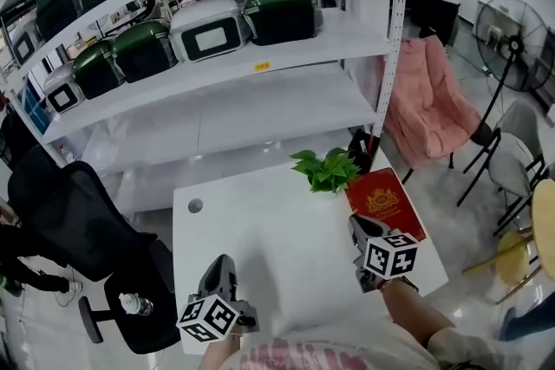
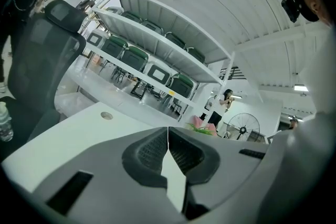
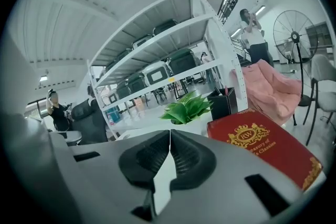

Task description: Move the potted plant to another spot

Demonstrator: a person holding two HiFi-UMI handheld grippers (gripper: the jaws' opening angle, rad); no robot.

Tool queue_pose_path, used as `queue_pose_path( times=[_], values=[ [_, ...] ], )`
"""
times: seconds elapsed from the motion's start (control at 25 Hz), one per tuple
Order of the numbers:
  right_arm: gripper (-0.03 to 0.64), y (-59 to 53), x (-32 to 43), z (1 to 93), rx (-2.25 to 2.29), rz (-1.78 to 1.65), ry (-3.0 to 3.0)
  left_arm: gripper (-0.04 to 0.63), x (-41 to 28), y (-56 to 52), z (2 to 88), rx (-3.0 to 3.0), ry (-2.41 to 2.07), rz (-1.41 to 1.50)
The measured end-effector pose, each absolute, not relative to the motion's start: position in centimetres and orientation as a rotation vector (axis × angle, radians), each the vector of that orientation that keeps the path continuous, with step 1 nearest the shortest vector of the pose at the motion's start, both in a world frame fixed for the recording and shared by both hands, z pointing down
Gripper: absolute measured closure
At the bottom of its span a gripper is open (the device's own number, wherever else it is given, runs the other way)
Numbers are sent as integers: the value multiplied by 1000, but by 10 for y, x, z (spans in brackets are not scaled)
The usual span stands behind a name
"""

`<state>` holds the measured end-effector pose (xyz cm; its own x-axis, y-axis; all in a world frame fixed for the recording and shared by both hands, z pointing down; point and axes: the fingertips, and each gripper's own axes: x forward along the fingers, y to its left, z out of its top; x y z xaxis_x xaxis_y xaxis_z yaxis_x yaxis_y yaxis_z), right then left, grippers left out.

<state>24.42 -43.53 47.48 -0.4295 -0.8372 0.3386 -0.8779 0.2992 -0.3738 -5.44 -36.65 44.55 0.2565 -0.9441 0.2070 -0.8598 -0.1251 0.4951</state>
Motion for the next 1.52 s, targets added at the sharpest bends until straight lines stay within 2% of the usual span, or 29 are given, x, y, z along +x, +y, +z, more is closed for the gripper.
queue_pose_path(
  times=[0.48,0.64,0.84,0.96,1.28,1.52],
  values=[
    [566,-498,245,511,1535,766,-2455,571,-70,-355,479,1836,-1751,-161],
    [490,-509,241,522,1508,732,-2444,571,-82,-347,487,1778,-1790,-137],
    [265,-528,241,532,1530,676,-2416,571,-86,-345,496,1745,-1809,-115],
    [179,-540,238,534,1550,615,-2396,571,-89,-345,498,1730,-1818,-108],
    [58,-567,228,538,1608,562,-2358,571,-98,-342,501,1692,-1839,-99],
    [18,-591,224,546,1655,561,-2317,571,-95,-343,503,1683,-1838,-86]
  ],
)
